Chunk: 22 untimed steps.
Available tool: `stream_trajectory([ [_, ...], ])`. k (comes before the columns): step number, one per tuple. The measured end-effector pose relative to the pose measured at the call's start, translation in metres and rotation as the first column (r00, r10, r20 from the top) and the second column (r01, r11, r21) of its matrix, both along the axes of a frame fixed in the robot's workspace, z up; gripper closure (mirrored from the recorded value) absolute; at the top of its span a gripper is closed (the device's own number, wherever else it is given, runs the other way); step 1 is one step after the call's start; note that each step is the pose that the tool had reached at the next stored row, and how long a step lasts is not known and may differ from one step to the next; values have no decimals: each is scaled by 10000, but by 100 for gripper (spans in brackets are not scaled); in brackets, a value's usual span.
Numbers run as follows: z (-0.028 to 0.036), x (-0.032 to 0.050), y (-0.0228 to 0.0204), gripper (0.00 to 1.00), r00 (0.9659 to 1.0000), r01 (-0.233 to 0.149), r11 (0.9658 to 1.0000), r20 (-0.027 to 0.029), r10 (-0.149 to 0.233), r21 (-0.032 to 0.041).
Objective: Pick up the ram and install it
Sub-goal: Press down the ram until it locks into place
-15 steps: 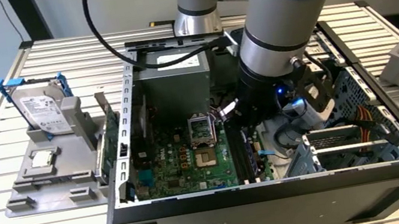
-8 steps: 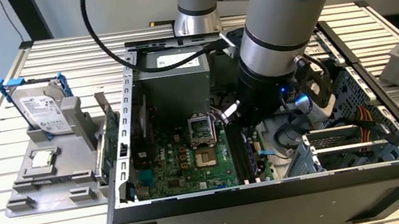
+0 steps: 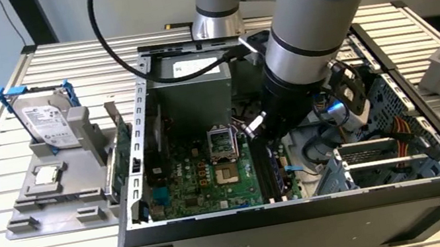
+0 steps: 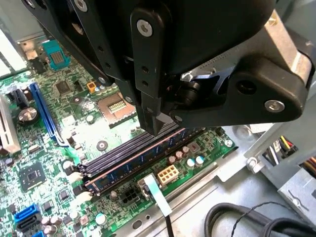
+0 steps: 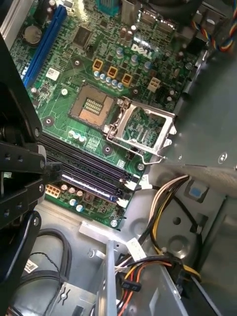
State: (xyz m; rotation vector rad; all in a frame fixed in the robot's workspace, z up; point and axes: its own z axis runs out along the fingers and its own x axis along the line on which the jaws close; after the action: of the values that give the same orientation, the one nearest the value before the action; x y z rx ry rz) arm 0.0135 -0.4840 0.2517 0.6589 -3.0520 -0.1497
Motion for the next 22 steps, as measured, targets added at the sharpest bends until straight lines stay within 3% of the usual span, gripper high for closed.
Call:
stream_trajectory([
  [4, 2, 0, 0, 100, 9995, -311, 9995, 1, 311, 3],
  [18, 3, 2, 0, 100, 9994, -339, 9994, -6, 339, 3],
  [22, 4, 6, -1, 100, 9979, -649, 9979, -4, 649, 56],
])
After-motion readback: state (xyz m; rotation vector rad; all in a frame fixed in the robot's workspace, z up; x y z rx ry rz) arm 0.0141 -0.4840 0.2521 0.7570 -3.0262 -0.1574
